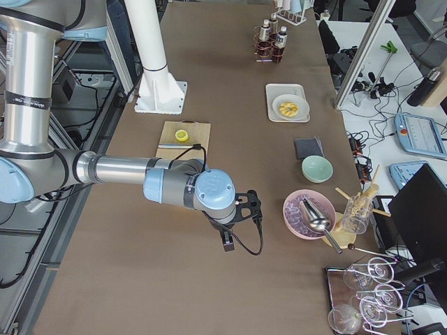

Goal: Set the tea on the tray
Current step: 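Move the left gripper down over a tea bottle in the copper rack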

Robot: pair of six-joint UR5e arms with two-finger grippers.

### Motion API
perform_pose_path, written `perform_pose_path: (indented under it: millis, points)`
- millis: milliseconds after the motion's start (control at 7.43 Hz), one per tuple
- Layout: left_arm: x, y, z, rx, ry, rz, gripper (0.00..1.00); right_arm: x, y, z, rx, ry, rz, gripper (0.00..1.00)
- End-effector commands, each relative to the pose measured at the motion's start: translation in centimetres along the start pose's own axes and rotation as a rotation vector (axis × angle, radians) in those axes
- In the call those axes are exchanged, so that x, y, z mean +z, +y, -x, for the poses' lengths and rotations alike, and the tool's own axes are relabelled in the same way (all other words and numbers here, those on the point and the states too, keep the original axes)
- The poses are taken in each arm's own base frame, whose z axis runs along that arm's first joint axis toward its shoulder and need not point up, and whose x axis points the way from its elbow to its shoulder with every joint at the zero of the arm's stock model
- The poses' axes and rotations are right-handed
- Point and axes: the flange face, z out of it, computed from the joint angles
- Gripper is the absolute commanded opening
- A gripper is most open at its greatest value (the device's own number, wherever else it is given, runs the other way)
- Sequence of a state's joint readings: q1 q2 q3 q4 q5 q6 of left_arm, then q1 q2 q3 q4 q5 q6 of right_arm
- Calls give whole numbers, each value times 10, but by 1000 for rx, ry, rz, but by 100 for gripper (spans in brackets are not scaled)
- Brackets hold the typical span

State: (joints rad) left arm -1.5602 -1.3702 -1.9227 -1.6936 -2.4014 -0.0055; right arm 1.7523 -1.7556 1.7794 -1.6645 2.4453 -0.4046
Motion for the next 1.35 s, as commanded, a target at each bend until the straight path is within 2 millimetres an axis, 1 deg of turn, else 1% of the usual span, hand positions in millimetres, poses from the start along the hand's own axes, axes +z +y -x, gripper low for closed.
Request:
perform_pose_path:
  millis: [0, 135, 269, 404, 538, 673, 808, 942, 1077, 1212]
  points:
    - [-12, -3, -20, -34, 7, -22, 97, 0, -1, 1, 3, -7, -3, 100]
    - [-7, -12, -32, -27, 14, -19, 97, -1, -1, 3, 1, -7, -5, 100]
    - [-10, -33, -51, -58, 24, -58, 97, -1, 0, 3, -4, -7, -6, 100]
    - [5, -52, -83, -53, 47, -45, 97, -1, -1, 4, -4, -8, -4, 100]
    - [19, -58, -112, -53, 76, -47, 97, 4, -6, 8, -23, -2, 8, 100]
    - [28, -71, -139, -48, 34, -136, 97, 4, -7, 9, -25, -5, 7, 100]
    - [36, -75, -154, -11, 8, -189, 97, 4, -7, 10, -29, -5, 8, 100]
    - [33, -86, -166, -25, 14, -214, 97, 8, -10, 14, -38, -9, 16, 100]
    - [43, -92, -188, -34, 21, -215, 97, 8, -10, 15, -39, -15, 15, 100]
    - [54, -103, -218, -57, 29, -232, 97, 8, -10, 16, -36, -17, 16, 100]
